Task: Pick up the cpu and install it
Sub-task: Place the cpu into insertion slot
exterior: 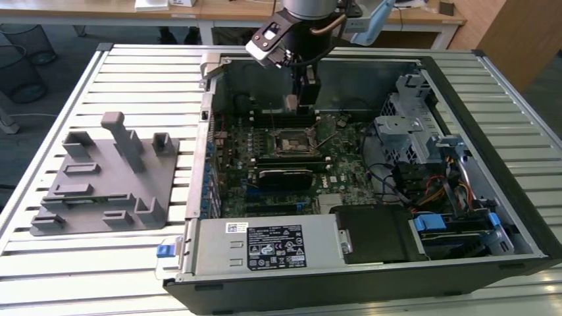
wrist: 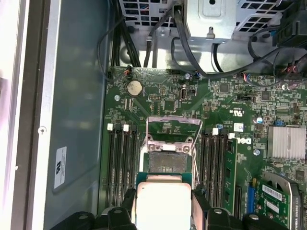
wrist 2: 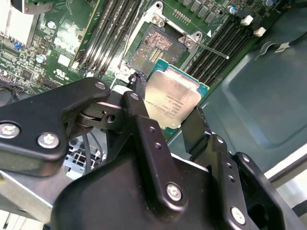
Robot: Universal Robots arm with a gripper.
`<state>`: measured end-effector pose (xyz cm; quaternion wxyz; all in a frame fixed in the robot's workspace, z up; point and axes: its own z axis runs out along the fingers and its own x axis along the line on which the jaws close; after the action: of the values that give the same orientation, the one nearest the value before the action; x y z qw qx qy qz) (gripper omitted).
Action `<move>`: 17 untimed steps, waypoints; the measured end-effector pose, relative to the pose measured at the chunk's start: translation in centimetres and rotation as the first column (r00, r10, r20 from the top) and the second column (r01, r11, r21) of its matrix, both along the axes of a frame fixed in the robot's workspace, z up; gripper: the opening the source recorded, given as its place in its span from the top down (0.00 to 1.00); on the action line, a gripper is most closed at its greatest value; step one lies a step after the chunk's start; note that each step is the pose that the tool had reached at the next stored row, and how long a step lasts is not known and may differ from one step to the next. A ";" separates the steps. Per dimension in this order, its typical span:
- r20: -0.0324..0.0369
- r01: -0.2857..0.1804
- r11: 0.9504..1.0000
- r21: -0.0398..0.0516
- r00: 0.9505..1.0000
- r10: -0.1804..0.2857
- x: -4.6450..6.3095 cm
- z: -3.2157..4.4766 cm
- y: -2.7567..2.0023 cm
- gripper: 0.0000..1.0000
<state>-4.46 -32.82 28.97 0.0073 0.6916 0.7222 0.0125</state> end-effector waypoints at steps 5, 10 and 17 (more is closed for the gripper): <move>0.000 0.000 1.000 0.000 1.000 0.000 0.0 -0.57 0.00 0.46; 0.000 -0.006 1.000 0.000 1.000 0.006 0.0 -0.91 -0.11 0.46; 0.000 -0.018 1.000 0.001 1.000 0.018 0.0 -1.87 -0.85 0.46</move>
<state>-4.45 -33.67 27.11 0.0070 0.6851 0.7283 0.0128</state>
